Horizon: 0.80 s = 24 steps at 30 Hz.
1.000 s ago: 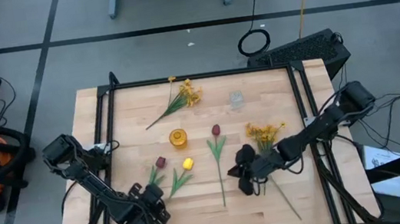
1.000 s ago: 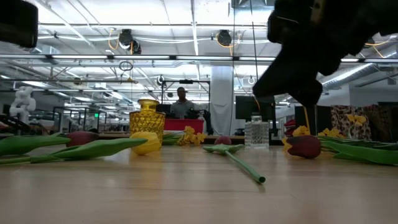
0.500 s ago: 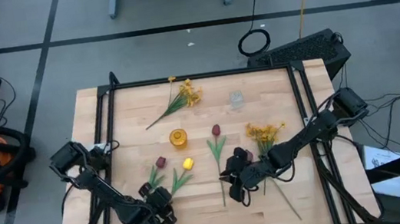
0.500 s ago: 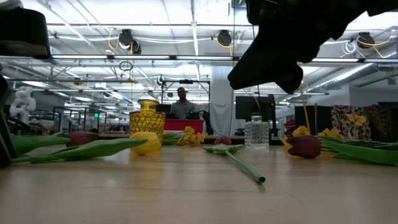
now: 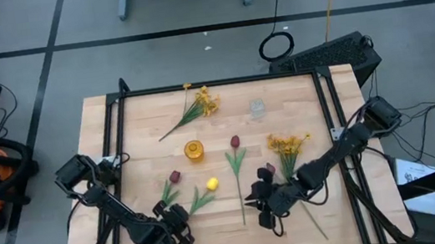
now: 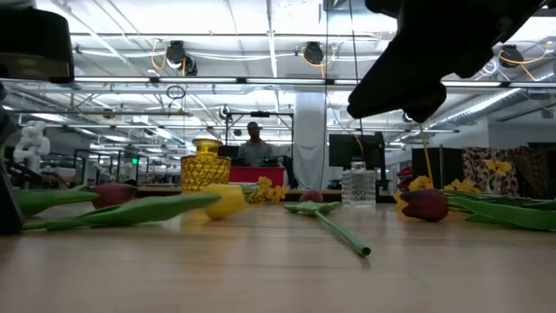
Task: Sort flowers into vase by color
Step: Move the yellow tulip to the middle right of the table
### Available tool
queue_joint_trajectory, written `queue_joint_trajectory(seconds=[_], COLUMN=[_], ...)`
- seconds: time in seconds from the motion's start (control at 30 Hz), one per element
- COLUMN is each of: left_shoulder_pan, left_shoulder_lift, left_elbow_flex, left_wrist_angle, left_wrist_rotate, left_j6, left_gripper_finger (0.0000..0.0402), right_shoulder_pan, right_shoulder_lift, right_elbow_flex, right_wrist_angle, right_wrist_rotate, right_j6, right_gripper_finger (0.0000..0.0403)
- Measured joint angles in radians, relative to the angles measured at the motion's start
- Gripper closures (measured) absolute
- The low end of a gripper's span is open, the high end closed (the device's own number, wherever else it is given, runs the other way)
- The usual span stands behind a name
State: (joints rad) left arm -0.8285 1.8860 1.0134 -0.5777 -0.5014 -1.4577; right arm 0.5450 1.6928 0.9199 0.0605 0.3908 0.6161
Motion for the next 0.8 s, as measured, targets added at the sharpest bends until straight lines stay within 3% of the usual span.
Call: queue_joint_trajectory(seconds=[0.23, 0.47, 0.6, 0.8], left_shoulder_pan=[0.005, -0.001, -0.003, 0.023], left_shoulder_lift=[-0.048, -0.161, -0.213, -0.240], left_elbow_flex=[0.022, 0.035, 0.035, 0.036], left_wrist_angle=[-0.014, 0.000, 0.078, 0.424], left_wrist_rotate=[-0.054, -0.216, -0.356, -0.541], left_j6=[0.004, 0.047, 0.183, 0.581], left_gripper_finger=[0.0399, 0.0400, 0.0401, 0.0401], right_shoulder_pan=[0.039, 0.083, 0.096, 0.088], right_shoulder_lift=[-0.015, -0.040, -0.009, 0.075], right_elbow_flex=[0.000, 0.000, 0.000, 0.000], right_wrist_angle=[0.002, 0.063, 0.196, 0.502], right_wrist_rotate=[0.000, 0.026, 0.106, 0.137], right_j6=[0.000, -0.004, -0.034, -0.144], right_gripper_finger=[0.0341, 0.0341, 0.0341, 0.0341])
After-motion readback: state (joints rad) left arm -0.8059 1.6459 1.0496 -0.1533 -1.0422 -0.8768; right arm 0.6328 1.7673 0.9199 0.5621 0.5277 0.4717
